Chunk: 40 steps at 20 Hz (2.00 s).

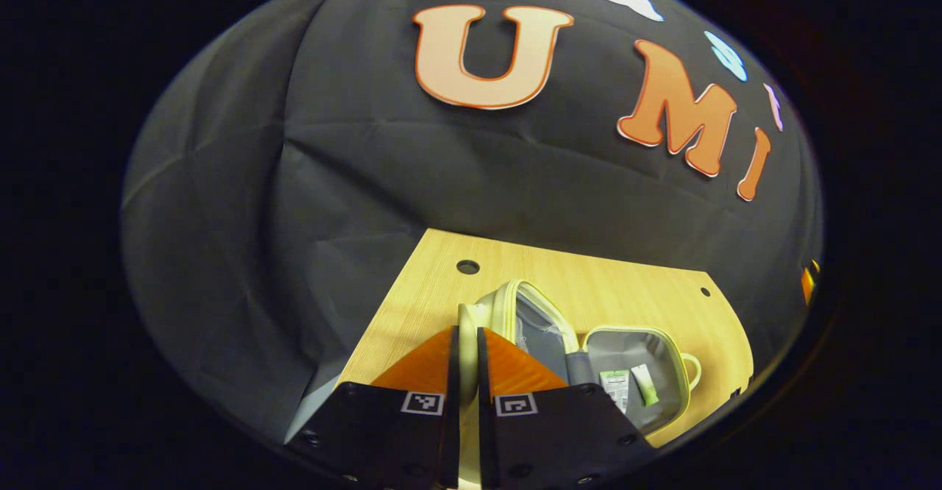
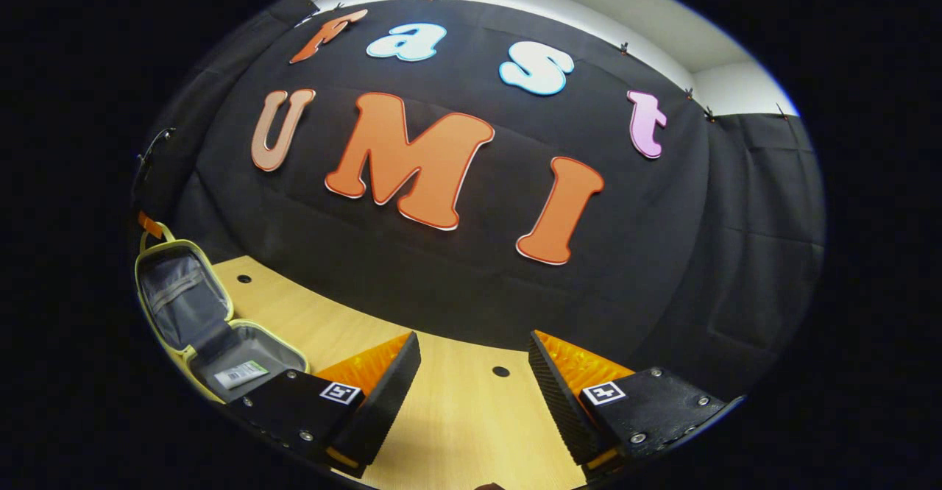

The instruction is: First open the suitcase, pack the skin care products into it, and then close the suitcase.

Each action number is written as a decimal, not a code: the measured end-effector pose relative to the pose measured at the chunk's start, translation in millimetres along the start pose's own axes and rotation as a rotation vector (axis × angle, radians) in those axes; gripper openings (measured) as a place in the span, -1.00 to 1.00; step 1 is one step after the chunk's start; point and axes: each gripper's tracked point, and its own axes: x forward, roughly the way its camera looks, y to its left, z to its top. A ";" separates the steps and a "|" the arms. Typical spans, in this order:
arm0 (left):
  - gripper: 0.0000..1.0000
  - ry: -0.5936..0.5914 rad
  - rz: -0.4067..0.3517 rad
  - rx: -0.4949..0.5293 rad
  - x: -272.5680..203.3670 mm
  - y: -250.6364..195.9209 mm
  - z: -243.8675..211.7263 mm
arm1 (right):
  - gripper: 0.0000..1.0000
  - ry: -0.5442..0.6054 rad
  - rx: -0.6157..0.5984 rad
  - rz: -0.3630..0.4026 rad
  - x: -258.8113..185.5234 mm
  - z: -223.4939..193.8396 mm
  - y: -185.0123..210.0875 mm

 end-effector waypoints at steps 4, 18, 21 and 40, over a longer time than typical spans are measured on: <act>-0.78 -0.069 -0.056 -0.016 -19.1 -57.2 30.6 | 0.88 -0.039 -0.014 0.074 -1.7 3.8 8.9; -0.77 -0.145 -0.276 -0.008 -44.1 -271.4 26.3 | 0.88 -0.086 0.037 0.312 -6.5 -7.3 43.2; -0.77 -0.130 -0.322 0.053 -40.9 -318.6 5.0 | 0.88 -0.071 0.039 0.332 -4.1 -16.3 44.6; -0.46 0.128 -0.434 0.426 -0.2 -467.6 -155.0 | 0.88 -0.005 0.068 0.282 -16.2 -60.3 9.3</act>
